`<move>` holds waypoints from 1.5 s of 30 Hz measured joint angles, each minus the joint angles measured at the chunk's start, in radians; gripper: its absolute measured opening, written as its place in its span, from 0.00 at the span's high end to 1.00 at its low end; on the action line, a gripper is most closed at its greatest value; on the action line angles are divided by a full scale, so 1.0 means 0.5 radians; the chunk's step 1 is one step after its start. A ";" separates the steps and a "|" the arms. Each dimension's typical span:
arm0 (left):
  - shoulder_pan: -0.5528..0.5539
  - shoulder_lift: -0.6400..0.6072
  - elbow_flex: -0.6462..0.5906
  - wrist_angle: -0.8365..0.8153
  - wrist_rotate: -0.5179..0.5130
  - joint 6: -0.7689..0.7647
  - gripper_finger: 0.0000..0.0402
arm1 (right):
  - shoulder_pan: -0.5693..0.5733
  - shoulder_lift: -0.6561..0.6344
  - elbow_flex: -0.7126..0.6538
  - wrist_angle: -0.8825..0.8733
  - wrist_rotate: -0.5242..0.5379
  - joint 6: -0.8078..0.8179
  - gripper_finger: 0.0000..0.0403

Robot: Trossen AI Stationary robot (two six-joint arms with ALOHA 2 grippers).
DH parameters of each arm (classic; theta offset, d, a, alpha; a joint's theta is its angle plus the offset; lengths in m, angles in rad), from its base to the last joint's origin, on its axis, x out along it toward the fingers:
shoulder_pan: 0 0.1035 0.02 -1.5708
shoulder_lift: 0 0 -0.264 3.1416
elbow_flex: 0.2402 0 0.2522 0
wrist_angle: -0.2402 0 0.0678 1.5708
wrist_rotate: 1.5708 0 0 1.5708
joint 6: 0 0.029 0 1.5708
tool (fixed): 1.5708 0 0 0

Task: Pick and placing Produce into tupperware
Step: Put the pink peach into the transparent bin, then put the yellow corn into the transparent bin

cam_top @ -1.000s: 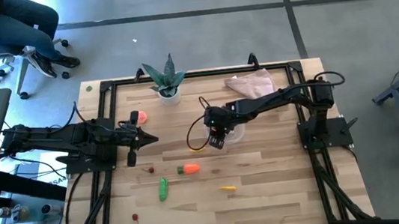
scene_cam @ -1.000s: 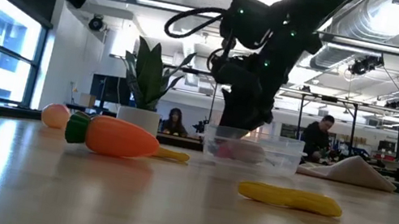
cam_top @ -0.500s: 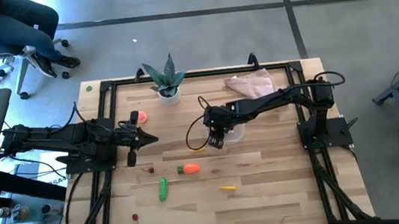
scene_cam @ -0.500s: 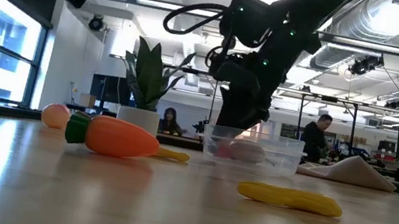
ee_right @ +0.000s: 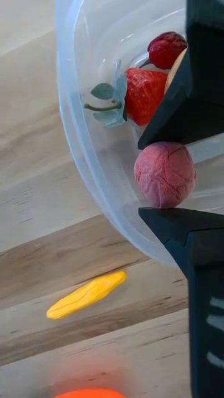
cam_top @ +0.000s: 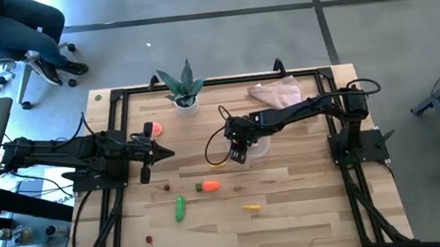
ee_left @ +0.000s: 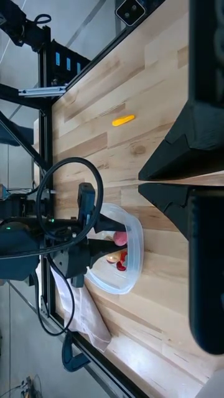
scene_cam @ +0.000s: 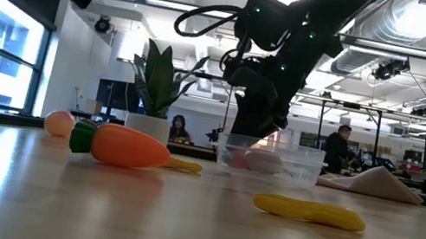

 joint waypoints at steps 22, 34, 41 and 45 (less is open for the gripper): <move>0.000 0.001 0.000 0.000 0.000 0.000 0.98 | 0.001 -0.002 0.000 0.032 0.020 -0.002 0.66; 0.000 0.000 0.000 0.000 -0.001 0.000 0.98 | 0.001 -0.002 0.000 0.031 0.056 -0.002 0.56; 0.000 0.000 0.000 0.000 -0.001 0.000 0.98 | 0.001 -0.002 0.000 0.030 0.093 -0.028 0.46; 0.000 0.000 0.000 0.000 -0.001 0.000 0.98 | 0.001 -0.002 0.007 0.014 0.101 -0.040 0.46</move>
